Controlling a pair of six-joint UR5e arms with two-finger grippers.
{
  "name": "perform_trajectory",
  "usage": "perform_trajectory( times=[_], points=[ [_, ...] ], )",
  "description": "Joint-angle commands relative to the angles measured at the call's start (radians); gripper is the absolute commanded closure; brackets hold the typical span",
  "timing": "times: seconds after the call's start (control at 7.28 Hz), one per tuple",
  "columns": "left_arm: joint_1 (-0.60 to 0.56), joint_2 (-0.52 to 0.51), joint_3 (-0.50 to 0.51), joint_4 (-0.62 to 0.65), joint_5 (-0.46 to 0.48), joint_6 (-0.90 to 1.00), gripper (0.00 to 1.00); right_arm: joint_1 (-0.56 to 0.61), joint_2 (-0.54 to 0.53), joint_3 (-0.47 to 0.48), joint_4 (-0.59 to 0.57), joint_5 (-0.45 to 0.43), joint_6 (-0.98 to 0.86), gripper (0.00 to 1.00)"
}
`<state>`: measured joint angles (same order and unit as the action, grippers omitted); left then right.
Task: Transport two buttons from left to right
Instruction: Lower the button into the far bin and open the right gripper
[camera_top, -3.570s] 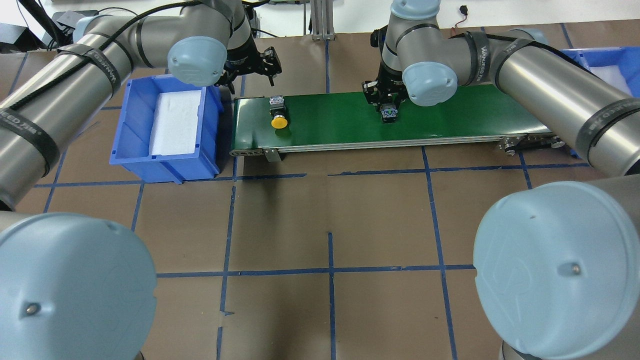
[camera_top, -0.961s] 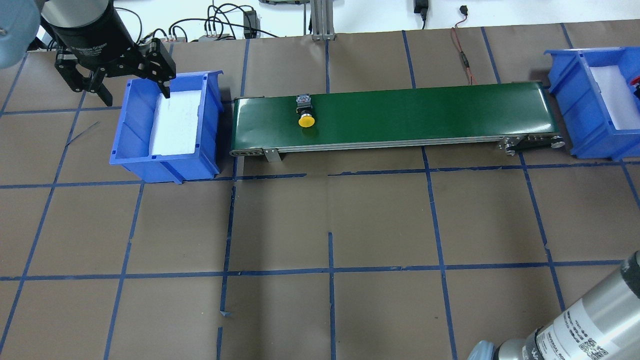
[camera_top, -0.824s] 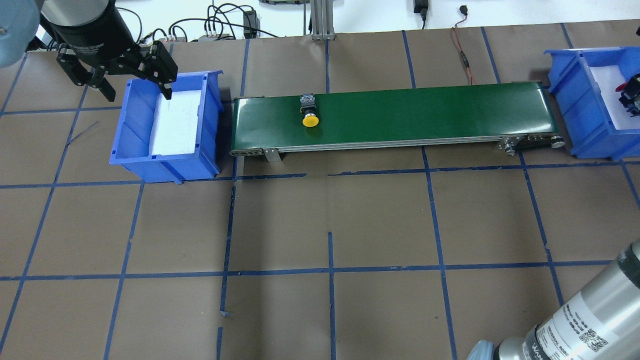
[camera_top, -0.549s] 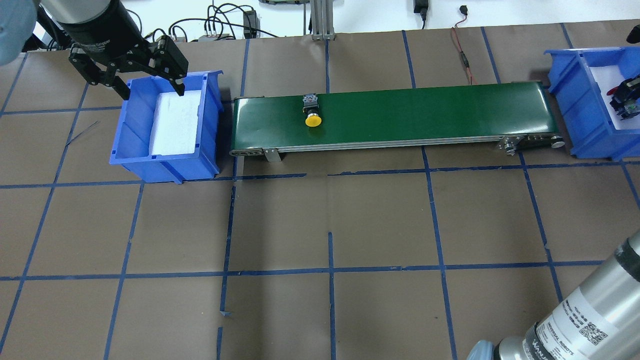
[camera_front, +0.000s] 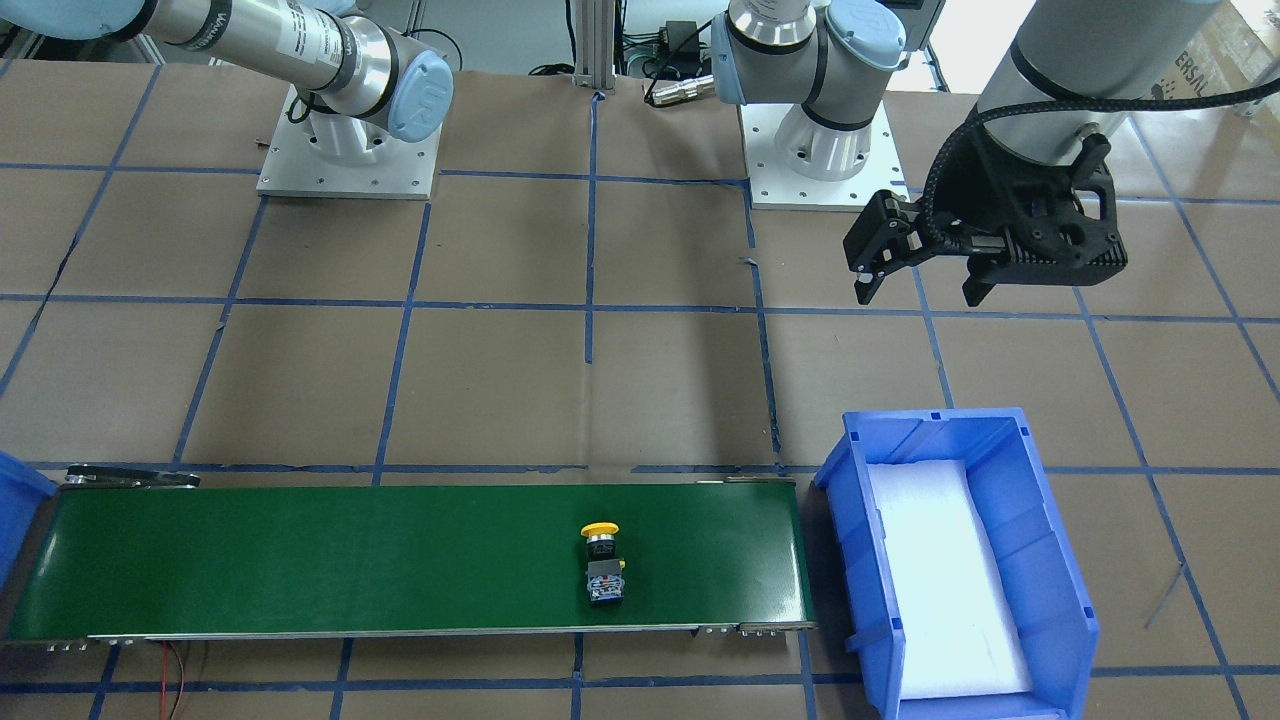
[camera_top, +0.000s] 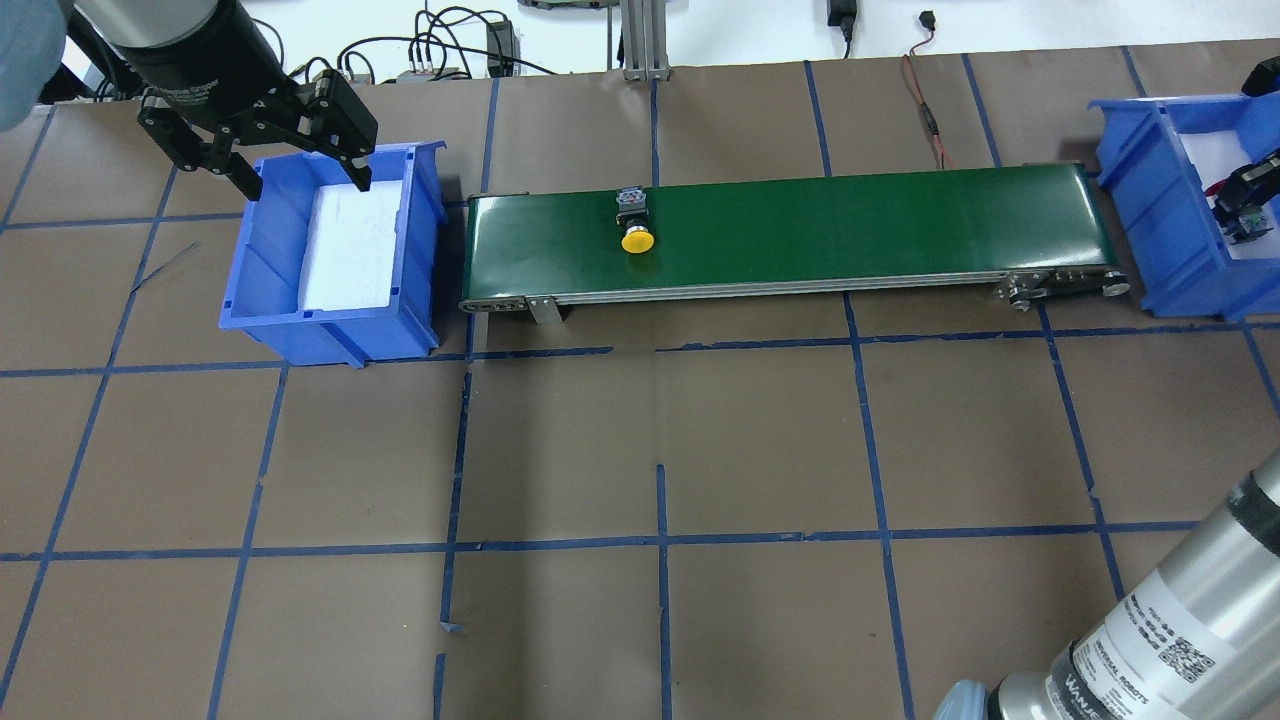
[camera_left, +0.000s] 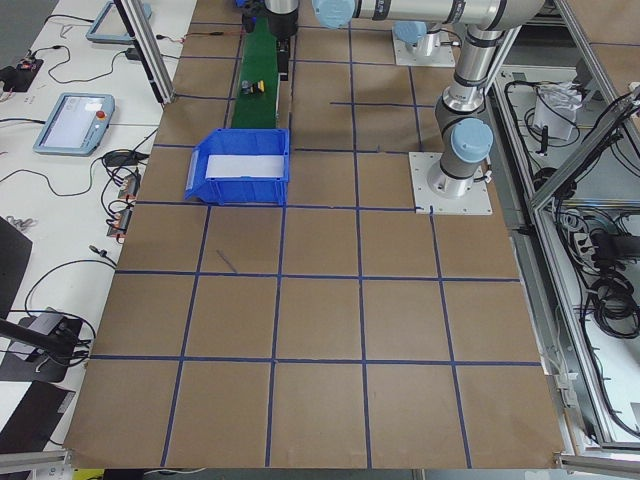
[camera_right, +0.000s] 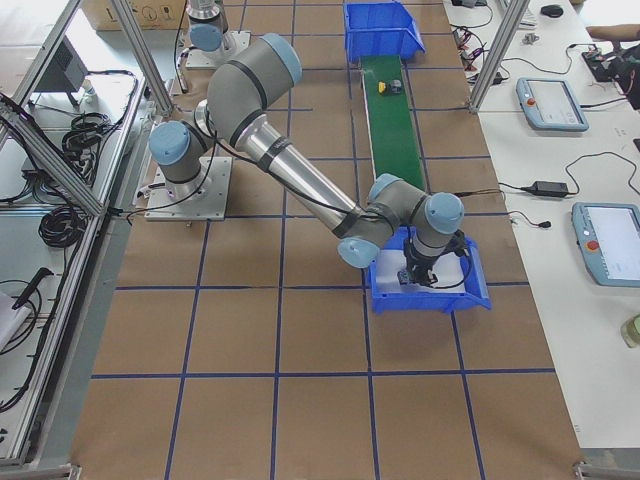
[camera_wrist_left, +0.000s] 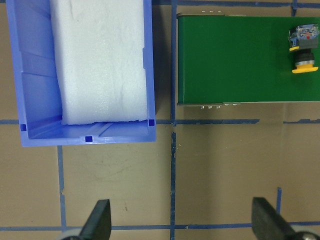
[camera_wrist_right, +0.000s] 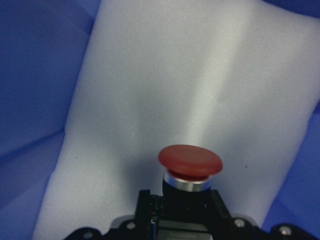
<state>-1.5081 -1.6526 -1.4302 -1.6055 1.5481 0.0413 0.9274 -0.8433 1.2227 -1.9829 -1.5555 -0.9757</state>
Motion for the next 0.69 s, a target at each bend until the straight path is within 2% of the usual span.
perform_trajectory(
  times=[0.0, 0.14, 0.27, 0.41, 0.55],
  points=[
    [0.003, 0.026, -0.010, 0.004, 0.007, -0.011, 0.00, 0.001, 0.000, 0.000, 0.007, 0.000, 0.000, 0.44],
    [0.003, 0.042, -0.025, 0.006, 0.007, -0.008, 0.00, -0.001, -0.002, 0.000, 0.015, 0.000, 0.000, 0.21],
    [0.003, 0.062, -0.050, 0.007, 0.009, -0.011, 0.00, -0.001, -0.003, -0.002, 0.016, -0.001, 0.002, 0.17],
    [0.003, 0.079, -0.067, 0.012, 0.009, -0.011, 0.00, -0.001, -0.003, -0.002, 0.016, -0.001, 0.002, 0.17],
    [0.003, 0.076, -0.070, 0.024, 0.054, -0.015, 0.00, -0.001, -0.010, -0.003, 0.016, 0.000, 0.002, 0.17]
  ],
)
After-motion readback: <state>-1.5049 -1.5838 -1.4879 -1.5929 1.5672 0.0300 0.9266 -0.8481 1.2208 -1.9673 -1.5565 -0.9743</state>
